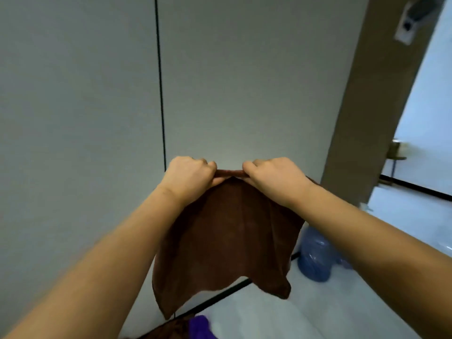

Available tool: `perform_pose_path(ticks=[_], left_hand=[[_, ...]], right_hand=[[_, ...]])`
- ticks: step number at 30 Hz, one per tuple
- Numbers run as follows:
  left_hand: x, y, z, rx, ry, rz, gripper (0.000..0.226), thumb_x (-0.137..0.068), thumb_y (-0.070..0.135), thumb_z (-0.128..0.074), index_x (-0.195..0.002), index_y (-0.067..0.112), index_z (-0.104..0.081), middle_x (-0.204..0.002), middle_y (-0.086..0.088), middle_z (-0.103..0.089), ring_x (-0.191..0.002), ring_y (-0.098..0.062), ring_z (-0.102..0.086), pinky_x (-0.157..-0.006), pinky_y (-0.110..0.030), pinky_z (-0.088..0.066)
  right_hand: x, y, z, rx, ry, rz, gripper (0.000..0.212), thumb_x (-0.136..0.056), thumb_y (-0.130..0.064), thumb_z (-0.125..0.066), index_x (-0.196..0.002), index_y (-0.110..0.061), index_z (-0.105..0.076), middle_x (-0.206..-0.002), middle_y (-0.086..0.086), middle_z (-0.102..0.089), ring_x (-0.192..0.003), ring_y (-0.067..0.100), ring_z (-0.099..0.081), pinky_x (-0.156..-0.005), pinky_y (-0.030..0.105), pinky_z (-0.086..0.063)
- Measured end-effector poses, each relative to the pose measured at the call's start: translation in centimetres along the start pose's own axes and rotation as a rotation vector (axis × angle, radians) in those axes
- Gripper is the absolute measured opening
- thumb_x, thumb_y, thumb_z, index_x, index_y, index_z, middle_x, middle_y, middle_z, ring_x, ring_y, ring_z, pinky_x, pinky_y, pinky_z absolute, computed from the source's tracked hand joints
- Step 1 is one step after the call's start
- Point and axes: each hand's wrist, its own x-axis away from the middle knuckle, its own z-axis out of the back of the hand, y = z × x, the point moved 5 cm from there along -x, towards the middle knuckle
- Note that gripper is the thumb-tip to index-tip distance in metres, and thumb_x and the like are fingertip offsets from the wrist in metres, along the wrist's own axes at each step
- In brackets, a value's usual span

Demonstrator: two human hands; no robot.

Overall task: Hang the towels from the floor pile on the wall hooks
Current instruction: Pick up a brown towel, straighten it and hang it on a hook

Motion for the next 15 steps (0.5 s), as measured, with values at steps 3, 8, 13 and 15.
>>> perform_pose_path(ticks=[3,8,13,15], left_hand=[[-1.9,4.3,4.4,-0.06,-0.014,-0.112,0.053,-0.097,0.055,-0.023,-0.106,0.013,-0.054,-0.11,-0.005,-0.062,-0.097,-0.03,-0.062,-0.062,-0.029,-0.031],[-4.8,13.5,12.4,0.019,0.163,-0.23,0.054,-0.095,0.057,-0.023,-0.101,0.013,-0.053,-0.107,-0.006,-0.064,-0.096,-0.031,-0.062,-0.061,-0.029,-0.03],[-6.0,25.8,20.2,0.13,0.289,-0.363,0.053,-0.095,0.057,-0.022,-0.097,0.014,-0.052,-0.105,-0.005,-0.063,-0.092,-0.029,-0.063,-0.06,-0.029,-0.032],[-6.0,31.8,23.7,0.194,0.332,-0.41,0.055,-0.095,0.057,-0.022,-0.101,0.013,-0.054,-0.105,-0.005,-0.063,-0.093,-0.029,-0.063,-0.06,-0.029,-0.032]], right_hand=[[5.0,2.1,4.5,0.112,-0.088,-0.109,0.034,-0.102,-0.039,-0.025,-0.107,-0.012,-0.045,-0.098,0.007,-0.059,-0.085,0.033,-0.061,-0.056,0.033,-0.029],[14.9,7.1,12.2,0.303,-0.154,-0.287,0.034,-0.102,-0.039,-0.026,-0.108,-0.011,-0.044,-0.102,0.009,-0.06,-0.089,0.035,-0.06,-0.059,0.035,-0.029],[27.5,10.0,20.3,0.408,-0.241,-0.439,0.034,-0.102,-0.039,-0.024,-0.111,-0.012,-0.044,-0.107,0.009,-0.06,-0.093,0.033,-0.06,-0.062,0.034,-0.03],[33.8,11.1,23.5,0.459,-0.295,-0.508,0.034,-0.102,-0.039,-0.025,-0.112,-0.012,-0.044,-0.107,0.008,-0.06,-0.095,0.032,-0.059,-0.063,0.034,-0.03]])
